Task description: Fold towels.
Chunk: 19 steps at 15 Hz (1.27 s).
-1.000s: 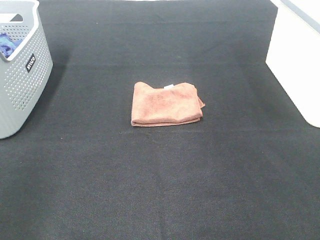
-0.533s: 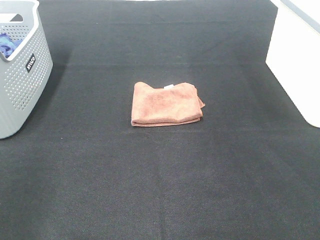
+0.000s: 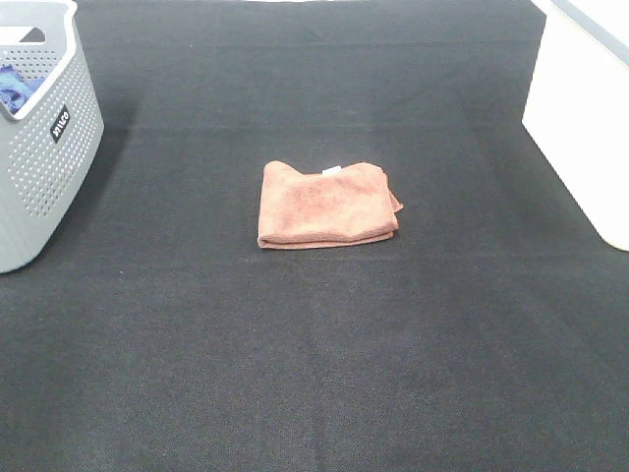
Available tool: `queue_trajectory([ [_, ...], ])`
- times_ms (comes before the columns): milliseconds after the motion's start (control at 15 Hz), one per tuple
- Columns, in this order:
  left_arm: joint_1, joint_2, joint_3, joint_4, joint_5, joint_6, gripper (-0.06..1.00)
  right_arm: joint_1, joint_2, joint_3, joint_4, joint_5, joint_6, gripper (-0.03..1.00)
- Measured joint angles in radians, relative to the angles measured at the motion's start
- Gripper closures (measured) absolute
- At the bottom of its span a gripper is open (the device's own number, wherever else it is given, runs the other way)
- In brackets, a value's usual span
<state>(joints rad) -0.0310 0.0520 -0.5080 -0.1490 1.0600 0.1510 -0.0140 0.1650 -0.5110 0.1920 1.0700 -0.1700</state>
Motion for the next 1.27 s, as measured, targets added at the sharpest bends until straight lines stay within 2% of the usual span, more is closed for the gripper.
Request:
queue_trajectory([
  [400,0.0,-0.057,0.0,0.0,0.002,0.0,0.32,-0.019,-0.167,0.0,0.019,0.001,0.0,0.18],
  [1267,0.0,-0.058,0.0,0.0,0.002,0.0,0.32,-0.019,-0.167,0.005,0.027,0.001,0.0,0.18],
])
